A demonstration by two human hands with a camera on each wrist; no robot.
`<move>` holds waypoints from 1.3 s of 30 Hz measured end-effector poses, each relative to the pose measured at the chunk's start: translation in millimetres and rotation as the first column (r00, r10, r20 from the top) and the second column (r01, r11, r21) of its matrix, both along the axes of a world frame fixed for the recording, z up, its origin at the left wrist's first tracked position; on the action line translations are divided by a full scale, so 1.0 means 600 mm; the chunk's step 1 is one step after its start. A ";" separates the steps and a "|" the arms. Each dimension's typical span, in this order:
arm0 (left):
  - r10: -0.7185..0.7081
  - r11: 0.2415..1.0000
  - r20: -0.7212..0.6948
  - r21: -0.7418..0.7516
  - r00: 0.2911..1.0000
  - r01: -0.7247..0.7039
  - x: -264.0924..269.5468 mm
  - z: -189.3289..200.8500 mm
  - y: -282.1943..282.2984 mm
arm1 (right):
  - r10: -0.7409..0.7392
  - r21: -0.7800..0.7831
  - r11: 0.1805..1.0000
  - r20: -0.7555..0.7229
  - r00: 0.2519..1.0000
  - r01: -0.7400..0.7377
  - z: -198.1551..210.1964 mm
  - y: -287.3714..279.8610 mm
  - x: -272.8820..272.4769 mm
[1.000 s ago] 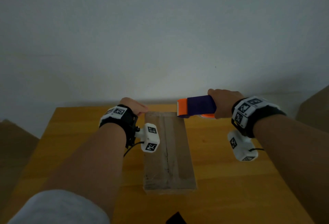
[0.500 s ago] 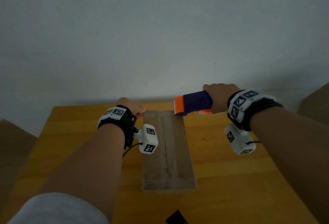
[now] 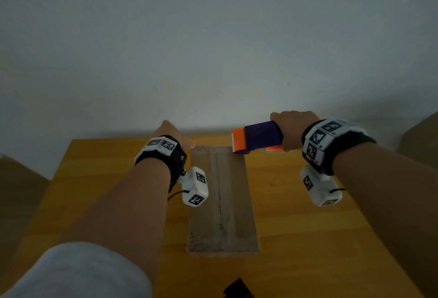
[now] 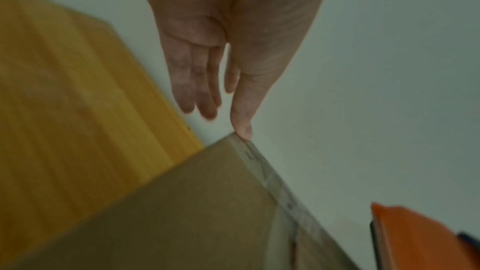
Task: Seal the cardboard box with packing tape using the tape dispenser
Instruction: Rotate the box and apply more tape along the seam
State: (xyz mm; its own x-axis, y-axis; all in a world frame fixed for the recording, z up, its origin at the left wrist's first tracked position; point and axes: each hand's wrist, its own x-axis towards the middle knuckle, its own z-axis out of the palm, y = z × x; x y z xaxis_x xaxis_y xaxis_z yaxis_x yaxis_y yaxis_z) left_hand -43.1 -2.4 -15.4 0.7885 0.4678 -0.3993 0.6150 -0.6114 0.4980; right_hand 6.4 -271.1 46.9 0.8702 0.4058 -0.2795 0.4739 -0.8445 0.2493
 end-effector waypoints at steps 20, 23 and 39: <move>-0.312 0.950 0.198 0.037 0.929 0.311 0.002 -0.005 -0.050 | -0.076 -0.002 0.997 -0.090 0.993 0.076 -0.004 -0.028 -0.001; -0.303 0.953 0.212 0.049 0.929 0.299 0.001 -0.006 -0.050 | -0.088 0.009 0.996 -0.065 0.994 0.088 -0.005 -0.052 0.002; -0.263 0.964 0.226 0.030 0.938 0.263 -0.009 -0.005 -0.055 | -0.124 -0.033 0.992 -0.038 0.992 0.123 -0.017 -0.074 0.001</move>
State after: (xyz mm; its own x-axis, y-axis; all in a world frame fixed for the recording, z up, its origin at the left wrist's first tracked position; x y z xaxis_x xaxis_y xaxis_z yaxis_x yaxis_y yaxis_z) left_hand -48.6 -35.7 -18.3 0.9527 0.2316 -0.1966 0.3037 -0.7357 0.6053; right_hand 7.2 -315.5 36.9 0.9010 0.2865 -0.3257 0.3763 -0.8896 0.2587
